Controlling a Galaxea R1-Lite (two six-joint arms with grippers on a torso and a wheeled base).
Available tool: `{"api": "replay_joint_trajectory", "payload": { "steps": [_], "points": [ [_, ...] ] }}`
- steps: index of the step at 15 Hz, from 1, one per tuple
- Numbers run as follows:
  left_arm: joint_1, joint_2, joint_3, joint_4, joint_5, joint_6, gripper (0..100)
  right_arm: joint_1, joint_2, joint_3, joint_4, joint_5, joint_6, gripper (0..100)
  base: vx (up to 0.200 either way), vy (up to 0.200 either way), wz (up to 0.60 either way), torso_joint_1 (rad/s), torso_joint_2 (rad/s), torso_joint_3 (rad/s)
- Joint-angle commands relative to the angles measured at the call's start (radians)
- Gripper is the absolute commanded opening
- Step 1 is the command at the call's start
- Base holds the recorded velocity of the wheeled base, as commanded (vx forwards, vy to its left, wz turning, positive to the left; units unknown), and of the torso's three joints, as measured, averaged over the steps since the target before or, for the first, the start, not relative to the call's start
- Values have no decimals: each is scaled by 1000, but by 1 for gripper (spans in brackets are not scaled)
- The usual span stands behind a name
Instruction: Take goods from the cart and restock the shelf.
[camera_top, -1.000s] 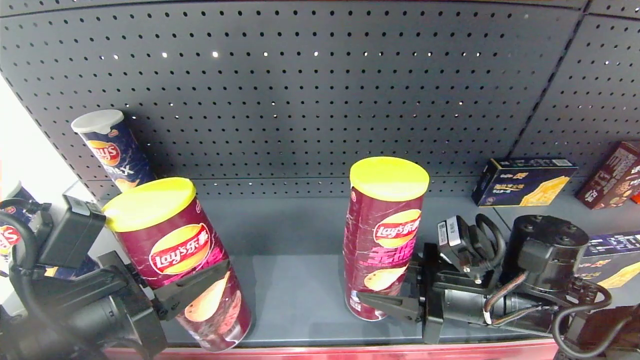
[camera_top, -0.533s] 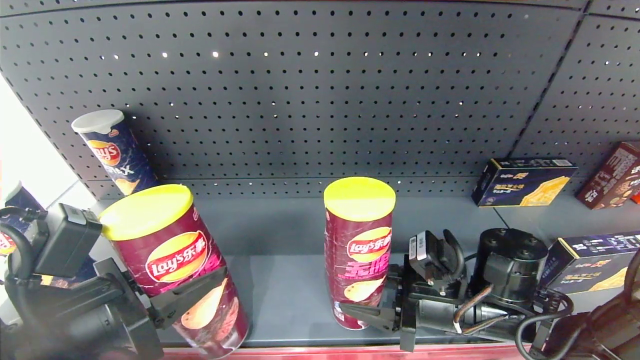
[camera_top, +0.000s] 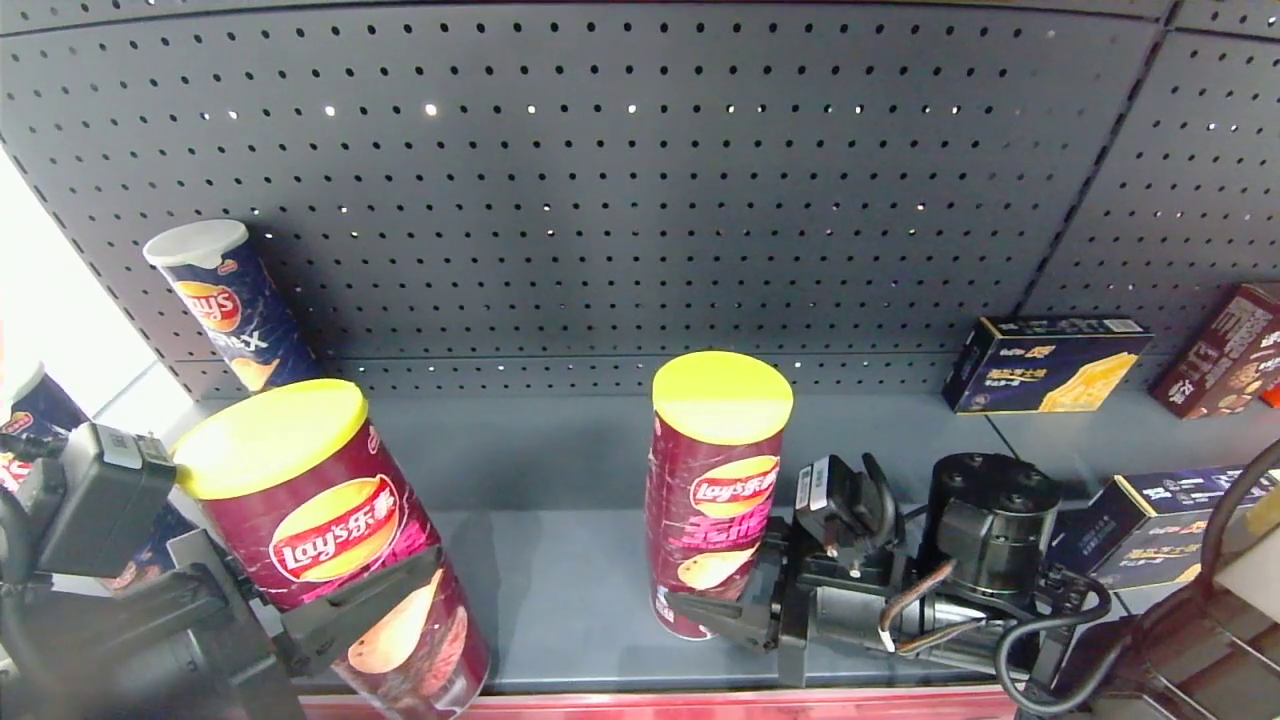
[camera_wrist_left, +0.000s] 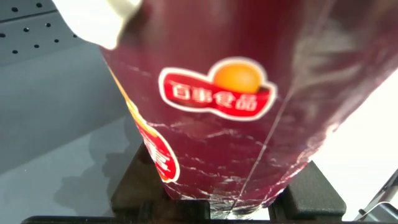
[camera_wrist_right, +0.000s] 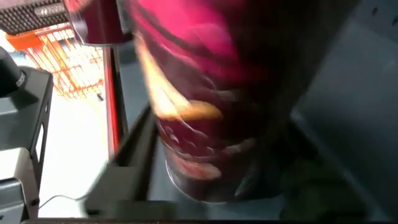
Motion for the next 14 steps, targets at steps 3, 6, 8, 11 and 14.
{"api": "replay_joint_trajectory", "payload": {
  "steps": [3,6,8,11,14],
  "points": [
    [0,-1,1,0,0,0,0,1,-5,6,-2,-3,0,100,0,0,0,0,0,0],
    [-2,0,-2,0,-1,0,0,1,-58,29,-2,-31,0,100,0,0,0,0,0,0],
    [-2,0,-4,0,-1,0,0,-4,-128,83,-1,-37,0,100,0,0,0,0,0,0],
    [-2,-1,1,0,0,0,0,-67,-334,184,7,-69,1,100,0,0,0,0,0,0],
    [-2,-1,-1,0,-1,0,0,-171,-536,201,61,-77,0,100,0,0,0,0,0,0]
  ]
}}
